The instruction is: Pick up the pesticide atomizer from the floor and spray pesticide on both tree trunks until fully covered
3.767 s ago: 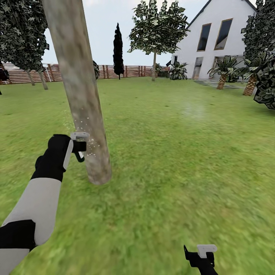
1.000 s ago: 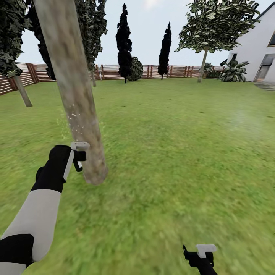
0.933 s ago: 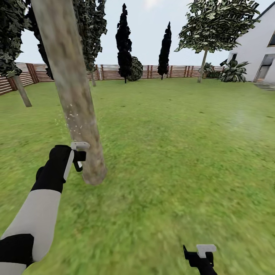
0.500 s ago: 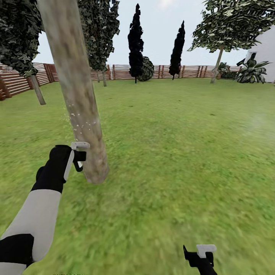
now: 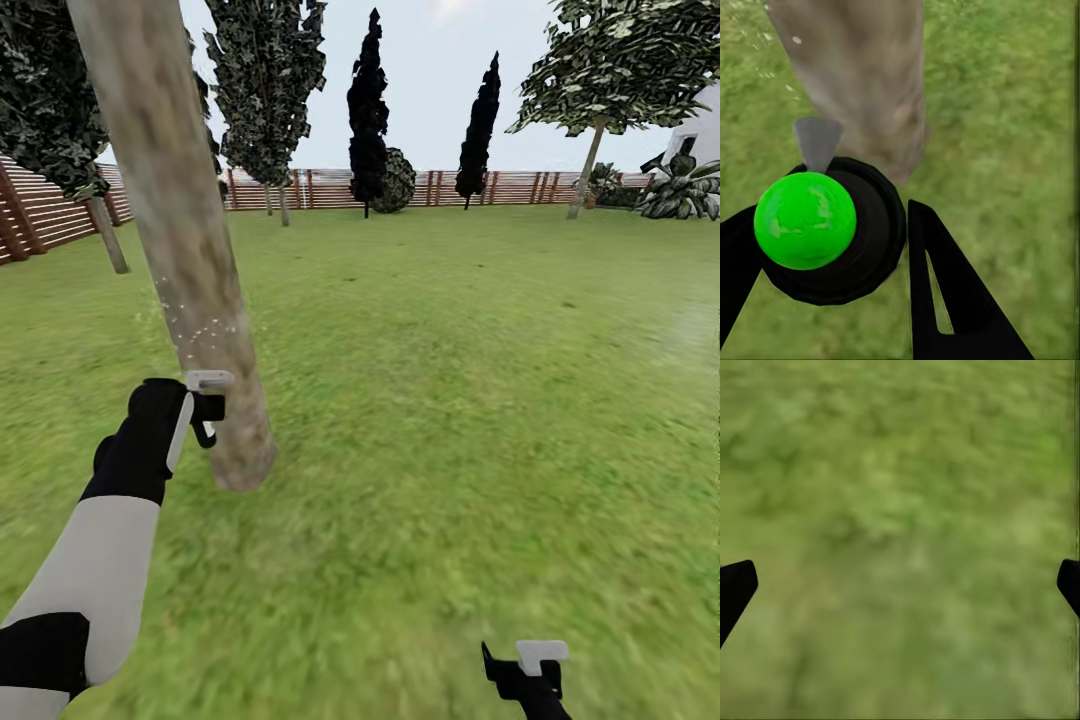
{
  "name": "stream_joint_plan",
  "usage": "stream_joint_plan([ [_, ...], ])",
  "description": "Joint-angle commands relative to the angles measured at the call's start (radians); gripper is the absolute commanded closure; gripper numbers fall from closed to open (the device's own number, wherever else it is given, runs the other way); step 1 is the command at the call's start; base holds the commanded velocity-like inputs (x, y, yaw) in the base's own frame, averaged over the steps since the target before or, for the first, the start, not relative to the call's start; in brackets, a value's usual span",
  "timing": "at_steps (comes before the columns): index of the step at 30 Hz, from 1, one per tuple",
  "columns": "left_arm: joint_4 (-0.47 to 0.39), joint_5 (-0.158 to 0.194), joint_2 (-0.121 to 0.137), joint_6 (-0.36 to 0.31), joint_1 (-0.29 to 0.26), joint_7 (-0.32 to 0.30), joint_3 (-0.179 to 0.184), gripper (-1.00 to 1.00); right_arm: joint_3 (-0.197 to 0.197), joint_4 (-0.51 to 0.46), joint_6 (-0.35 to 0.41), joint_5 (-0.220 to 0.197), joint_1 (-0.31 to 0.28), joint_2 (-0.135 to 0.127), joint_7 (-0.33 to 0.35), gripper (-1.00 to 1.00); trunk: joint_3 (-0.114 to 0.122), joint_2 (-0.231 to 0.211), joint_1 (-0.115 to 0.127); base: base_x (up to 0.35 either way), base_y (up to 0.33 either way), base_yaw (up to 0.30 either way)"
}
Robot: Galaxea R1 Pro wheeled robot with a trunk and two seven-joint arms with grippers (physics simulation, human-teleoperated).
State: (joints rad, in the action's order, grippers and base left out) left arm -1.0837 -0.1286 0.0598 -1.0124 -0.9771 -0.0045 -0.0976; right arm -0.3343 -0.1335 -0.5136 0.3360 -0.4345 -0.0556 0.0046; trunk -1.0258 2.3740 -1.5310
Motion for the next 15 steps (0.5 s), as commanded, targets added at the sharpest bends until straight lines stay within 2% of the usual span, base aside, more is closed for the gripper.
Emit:
stream_joint_plan([
  [1, -0.001, 0.0, 0.001, 0.0, 0.0, 0.0, -0.001, 1.0, 0.0, 0.0, 0.0, 0.0, 0.0, 0.001, 0.0, -1.0, 0.0, 0.0, 0.0, 0.022, -0.268, 0.0],
  [15, -0.007, -0.003, 0.004, -0.001, -0.021, 0.006, -0.006, 1.0, 0.0, 0.0, 0.0, -0.001, 0.0, 0.003, 0.0, -1.0, 0.0, 0.0, 0.0, 0.001, -0.273, 0.0],
])
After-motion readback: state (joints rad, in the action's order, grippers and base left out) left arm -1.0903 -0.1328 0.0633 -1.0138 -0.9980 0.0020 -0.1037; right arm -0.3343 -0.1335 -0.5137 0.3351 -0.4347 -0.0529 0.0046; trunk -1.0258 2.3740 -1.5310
